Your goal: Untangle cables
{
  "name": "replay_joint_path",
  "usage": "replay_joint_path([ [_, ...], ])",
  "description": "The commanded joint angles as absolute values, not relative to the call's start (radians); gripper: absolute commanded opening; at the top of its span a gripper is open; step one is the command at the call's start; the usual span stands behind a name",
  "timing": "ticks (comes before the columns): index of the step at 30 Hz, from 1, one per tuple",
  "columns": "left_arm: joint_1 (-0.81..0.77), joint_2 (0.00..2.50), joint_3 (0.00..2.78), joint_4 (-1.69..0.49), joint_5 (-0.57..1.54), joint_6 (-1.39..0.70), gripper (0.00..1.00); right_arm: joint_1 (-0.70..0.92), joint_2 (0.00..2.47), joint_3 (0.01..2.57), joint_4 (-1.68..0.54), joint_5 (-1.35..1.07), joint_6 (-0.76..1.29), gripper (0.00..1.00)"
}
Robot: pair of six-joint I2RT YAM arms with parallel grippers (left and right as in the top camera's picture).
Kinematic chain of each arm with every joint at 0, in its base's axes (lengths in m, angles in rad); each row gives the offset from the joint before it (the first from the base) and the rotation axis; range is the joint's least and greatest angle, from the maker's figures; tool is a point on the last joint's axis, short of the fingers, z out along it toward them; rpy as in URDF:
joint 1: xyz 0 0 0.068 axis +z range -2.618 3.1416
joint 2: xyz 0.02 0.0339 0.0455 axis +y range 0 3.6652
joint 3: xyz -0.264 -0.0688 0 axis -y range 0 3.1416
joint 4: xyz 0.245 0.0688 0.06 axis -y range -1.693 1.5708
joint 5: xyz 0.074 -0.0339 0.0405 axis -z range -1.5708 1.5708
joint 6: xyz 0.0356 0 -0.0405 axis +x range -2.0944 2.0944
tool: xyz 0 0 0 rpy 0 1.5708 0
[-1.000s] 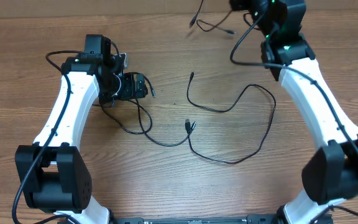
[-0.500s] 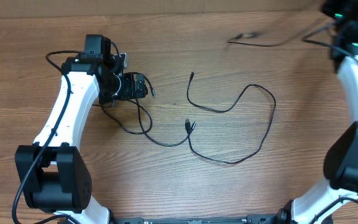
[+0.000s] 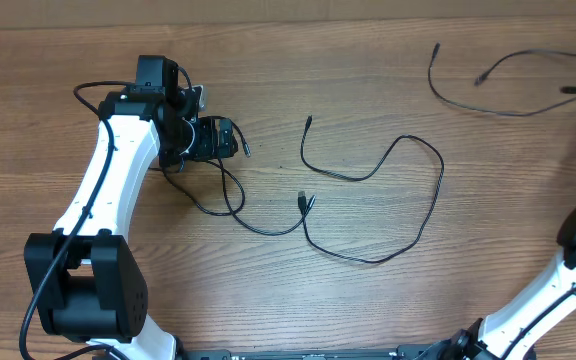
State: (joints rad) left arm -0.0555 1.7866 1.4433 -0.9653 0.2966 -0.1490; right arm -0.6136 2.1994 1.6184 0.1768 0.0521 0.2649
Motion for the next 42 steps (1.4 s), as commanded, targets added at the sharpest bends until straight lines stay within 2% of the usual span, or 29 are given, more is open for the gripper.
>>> replay_joint_path([
  [1, -0.056, 1.795, 1.443, -0.964, 0.304, -0.127, 1.0, -0.671, 2.235, 1.637, 0.252, 0.059, 0.263, 0.04],
  [4, -0.056, 1.795, 1.442, -0.964, 0.304, -0.126, 1.0, -0.719, 2.235, 1.638, 0.296, 0.056, 0.289, 0.04],
  [5, -0.056, 1.795, 1.443, -0.964, 0.304, -0.127, 0.99, -0.727, 2.235, 1.638, 0.307, 0.046, 0.288, 0.07],
  [6, -0.056, 1.795, 1.443, -0.964, 0.304, -0.127, 1.0, -0.739, 2.235, 1.638, 0.31, 0.033, 0.287, 0.23],
  [7, -0.056, 1.795, 1.443, -0.964, 0.304, -0.127, 0.99, -0.751, 2.235, 1.638, 0.308, 0.023, 0.288, 0.51],
  [9, -0.056, 1.795, 1.443, -0.964, 0.304, -0.127, 1.0, -0.771, 2.235, 1.638, 0.292, -0.007, 0.288, 1.0],
  [18, -0.056, 1.795, 1.443, -0.964, 0.304, -0.127, 1.0, -0.807, 2.234, 1.638, 0.142, -0.116, 0.287, 1.0],
  [28, -0.056, 1.795, 1.442, -0.964, 0.304, -0.127, 0.99, -0.793, 2.178, 1.638, -0.022, -0.515, 0.277, 1.0],
  [36, -0.056, 1.795, 1.443, -0.964, 0.304, -0.127, 1.0, -0.654, 2.022, 1.638, -0.317, -0.553, 0.036, 1.0],
  [42, -0.056, 1.795, 1.443, -0.964, 0.304, -0.127, 1.0, -0.479, 1.928, 1.638, -0.554, -0.461, -0.017, 1.0],
])
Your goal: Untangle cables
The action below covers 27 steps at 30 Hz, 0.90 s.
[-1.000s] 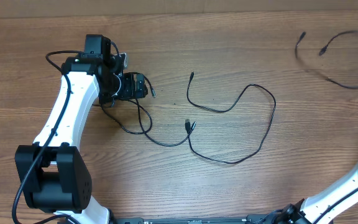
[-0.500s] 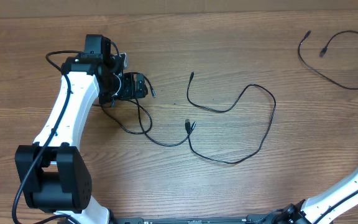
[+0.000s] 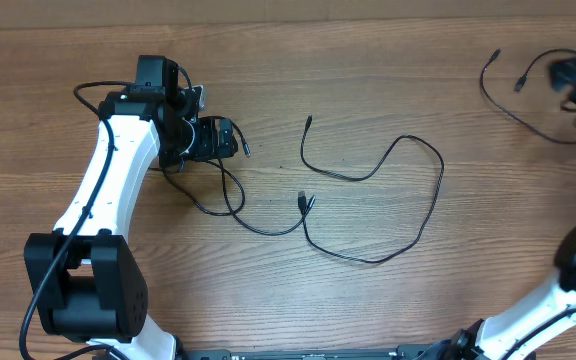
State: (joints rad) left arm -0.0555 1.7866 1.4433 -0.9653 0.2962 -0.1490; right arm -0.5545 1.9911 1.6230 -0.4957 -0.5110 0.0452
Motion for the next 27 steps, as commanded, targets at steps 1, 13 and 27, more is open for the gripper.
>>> replay_joint_path([
  [1, -0.056, 1.795, 1.443, -0.964, 0.304, -0.127, 0.99, -0.453, 1.922, 1.638, -0.585, -0.444, -0.017, 1.0],
  [13, -0.056, 1.795, 1.443, -0.964, 0.304, -0.127, 1.0, -0.193, 1.923, 1.637, -1.011, -0.315, -0.035, 1.0],
  [27, -0.056, 1.795, 1.442, -0.964, 0.304, -0.127, 0.99, -0.158, 1.924, 1.51, -1.127, -0.178, -0.036, 1.0],
])
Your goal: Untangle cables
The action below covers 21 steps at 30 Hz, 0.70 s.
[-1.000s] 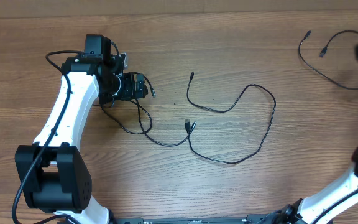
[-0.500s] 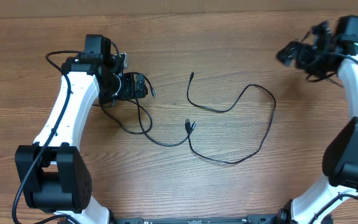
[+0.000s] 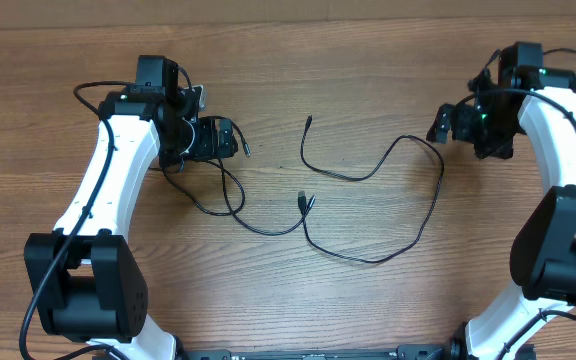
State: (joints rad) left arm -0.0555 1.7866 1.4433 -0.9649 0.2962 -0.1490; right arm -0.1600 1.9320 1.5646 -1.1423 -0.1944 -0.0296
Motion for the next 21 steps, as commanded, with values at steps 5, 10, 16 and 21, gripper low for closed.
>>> replay_joint_path([
  [5, -0.056, 1.795, 1.443, -0.964, 0.304, -0.127, 0.99, -0.139, 1.924, 1.408, -1.079, -0.211, -0.039, 1.0],
  [10, -0.056, 1.795, 1.443, -0.964, 0.304, -0.127, 1.0, -0.094, 1.924, 1.289, -0.986, -0.211, -0.039, 1.0],
  [16, -0.056, 1.795, 1.443, -0.964, 0.304, -0.127, 1.0, -0.08, 1.925, 1.183, -0.897, -0.211, -0.038, 1.0],
  [21, -0.056, 1.795, 1.442, -0.964, 0.304, -0.126, 1.0, -0.08, 1.924, 1.167, -0.89, -0.211, -0.033, 1.0],
])
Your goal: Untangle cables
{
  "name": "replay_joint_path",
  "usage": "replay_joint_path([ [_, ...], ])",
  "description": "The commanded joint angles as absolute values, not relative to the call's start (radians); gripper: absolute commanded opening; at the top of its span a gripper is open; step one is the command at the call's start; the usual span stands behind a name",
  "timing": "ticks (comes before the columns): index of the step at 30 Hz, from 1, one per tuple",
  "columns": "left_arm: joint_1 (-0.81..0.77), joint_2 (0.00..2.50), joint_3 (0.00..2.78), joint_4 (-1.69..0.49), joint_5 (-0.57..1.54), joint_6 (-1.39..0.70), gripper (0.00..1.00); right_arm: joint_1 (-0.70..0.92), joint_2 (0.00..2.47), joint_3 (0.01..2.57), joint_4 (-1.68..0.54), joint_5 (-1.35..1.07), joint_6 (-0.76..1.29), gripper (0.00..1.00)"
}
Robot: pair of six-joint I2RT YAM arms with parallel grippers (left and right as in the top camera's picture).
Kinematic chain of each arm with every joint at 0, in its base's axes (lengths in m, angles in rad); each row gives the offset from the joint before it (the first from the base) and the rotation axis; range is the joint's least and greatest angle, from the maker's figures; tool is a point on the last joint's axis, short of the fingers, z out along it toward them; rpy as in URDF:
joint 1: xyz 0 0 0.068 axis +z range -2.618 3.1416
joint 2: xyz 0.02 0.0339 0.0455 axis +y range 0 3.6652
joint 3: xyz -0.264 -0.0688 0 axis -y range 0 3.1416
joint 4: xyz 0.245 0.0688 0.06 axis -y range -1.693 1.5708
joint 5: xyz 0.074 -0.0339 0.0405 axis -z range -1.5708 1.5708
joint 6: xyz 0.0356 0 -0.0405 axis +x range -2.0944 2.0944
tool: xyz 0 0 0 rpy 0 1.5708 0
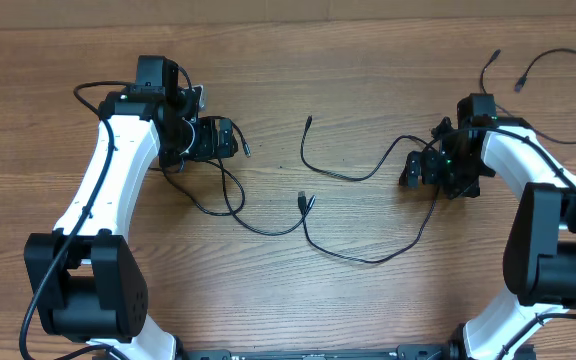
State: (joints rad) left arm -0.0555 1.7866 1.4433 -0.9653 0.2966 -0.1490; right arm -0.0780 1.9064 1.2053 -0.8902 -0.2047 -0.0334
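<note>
Three thin black cables lie on the wooden table. The left cable loops from my left gripper down to a plug near the middle. My left gripper looks shut on its end, with a short tip poking out. The long middle cable runs from a plug at the upper centre, over a hump, and around a wide curve to a plug beside the left cable's end. My right gripper sits low at that hump, its body covering part of the cable; its jaws are not clear. A third cable lies apart at the far right.
The table is bare wood in front. The plugs of the left and middle cables lie close together near the centre. The left arm's own wiring loops out at the upper left.
My right gripper has moved down and to the left, from beside the upper right of the middle cable onto its hump. The third cable's ends now show at the far right. The left arm is unchanged.
My right gripper was at the far right edge with the third cable stretched out toward it. Then it was higher there, with that cable bunched closer to it. Later it stood near the middle cable, the third cable left behind. My left gripper stayed put throughout.
</note>
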Motion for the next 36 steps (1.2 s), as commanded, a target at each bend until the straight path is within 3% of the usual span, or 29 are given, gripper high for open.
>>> replay_joint_path([
  [1, -0.056, 1.795, 1.443, -0.964, 0.304, -0.127, 1.0, -0.08, 1.924, 1.167, -0.889, -0.212, -0.031, 1.0],
  [18, -0.056, 1.795, 1.443, -0.964, 0.304, -0.127, 1.0, -0.08, 1.924, 1.166, -0.871, -0.338, -0.031, 1.0],
  [27, -0.056, 1.795, 1.442, -0.964, 0.304, -0.127, 1.0, -0.08, 1.924, 1.166, -0.872, -0.323, -0.031, 0.93],
  [34, -0.056, 1.795, 1.442, -0.964, 0.304, -0.127, 0.99, -0.08, 1.925, 1.166, -0.863, -0.262, -0.031, 0.55],
  [36, -0.056, 1.795, 1.443, -0.964, 0.304, -0.127, 1.0, -0.08, 1.925, 1.166, -0.857, -0.262, -0.031, 0.34],
])
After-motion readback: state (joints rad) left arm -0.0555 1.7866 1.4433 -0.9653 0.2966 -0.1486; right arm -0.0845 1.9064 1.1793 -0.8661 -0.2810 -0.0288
